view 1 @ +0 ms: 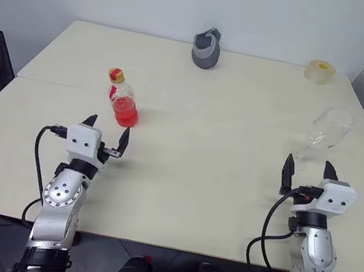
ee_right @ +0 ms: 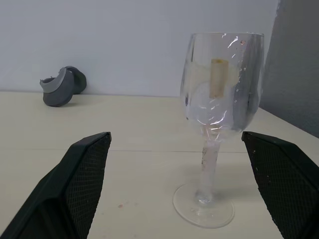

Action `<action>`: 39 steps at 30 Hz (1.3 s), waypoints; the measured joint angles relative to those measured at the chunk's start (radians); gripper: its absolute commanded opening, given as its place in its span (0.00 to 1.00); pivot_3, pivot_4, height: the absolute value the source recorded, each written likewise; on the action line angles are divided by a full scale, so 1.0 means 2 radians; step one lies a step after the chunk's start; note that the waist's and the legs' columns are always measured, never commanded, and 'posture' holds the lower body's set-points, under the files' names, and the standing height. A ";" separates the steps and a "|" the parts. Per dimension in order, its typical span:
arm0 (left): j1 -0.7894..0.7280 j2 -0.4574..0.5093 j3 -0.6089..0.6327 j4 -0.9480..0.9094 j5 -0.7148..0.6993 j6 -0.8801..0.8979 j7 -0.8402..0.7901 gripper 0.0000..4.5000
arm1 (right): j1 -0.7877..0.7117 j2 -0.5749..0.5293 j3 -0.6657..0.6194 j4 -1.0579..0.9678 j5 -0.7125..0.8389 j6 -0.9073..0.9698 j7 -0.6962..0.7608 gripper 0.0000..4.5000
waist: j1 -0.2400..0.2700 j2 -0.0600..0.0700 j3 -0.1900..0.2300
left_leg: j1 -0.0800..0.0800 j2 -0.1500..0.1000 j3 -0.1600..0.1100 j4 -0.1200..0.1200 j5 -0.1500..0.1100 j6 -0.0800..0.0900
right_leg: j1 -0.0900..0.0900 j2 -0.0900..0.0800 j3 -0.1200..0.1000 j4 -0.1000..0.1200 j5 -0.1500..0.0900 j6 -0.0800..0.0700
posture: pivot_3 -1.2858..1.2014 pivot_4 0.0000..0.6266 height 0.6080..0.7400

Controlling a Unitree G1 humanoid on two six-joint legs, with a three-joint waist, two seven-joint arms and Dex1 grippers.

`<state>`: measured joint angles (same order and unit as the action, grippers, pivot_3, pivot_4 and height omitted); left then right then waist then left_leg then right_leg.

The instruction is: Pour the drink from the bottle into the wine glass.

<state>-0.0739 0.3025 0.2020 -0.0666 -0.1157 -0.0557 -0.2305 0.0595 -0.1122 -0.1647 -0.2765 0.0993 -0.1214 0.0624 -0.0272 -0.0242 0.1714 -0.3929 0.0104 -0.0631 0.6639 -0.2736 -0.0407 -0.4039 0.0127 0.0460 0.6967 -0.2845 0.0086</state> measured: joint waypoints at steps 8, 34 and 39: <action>0.000 0.001 0.000 0.000 0.003 -0.001 -0.001 0.99 | 0.000 0.000 0.000 0.000 0.000 0.000 0.000 1.00 | 0.000 0.000 0.000 | 0.000 0.000 0.000 0.000 0.000 0.000 | 0.000 0.000 0.000 0.000 0.000 0.000 | 0.52 0.24 1.00; -0.002 0.014 0.020 -0.001 -0.042 -0.008 -0.042 0.99 | -0.002 -0.017 0.019 0.005 0.001 0.000 0.044 1.00 | 0.000 0.000 0.000 | 0.000 0.000 0.000 0.000 0.000 0.000 | 0.000 0.000 0.000 0.000 0.000 0.000 | 0.52 0.24 1.00; -0.011 0.012 0.020 0.002 -0.041 -0.007 -0.031 0.99 | -0.003 -0.038 0.037 0.005 0.021 0.004 0.090 1.00 | 0.000 0.000 0.000 | 0.000 0.000 0.000 0.000 0.000 0.000 | 0.000 0.000 0.000 0.000 0.000 0.000 | 0.52 0.24 1.00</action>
<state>-0.0949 0.3272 0.2422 -0.0634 -0.1973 -0.0689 -0.2932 0.0544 -0.1890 -0.0915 -0.2670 0.1417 -0.1126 0.2416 -0.0274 -0.0242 0.1714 -0.3928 0.0104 -0.0631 0.6640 -0.2736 -0.0406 -0.4039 0.0128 0.0458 0.6966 -0.2845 0.0086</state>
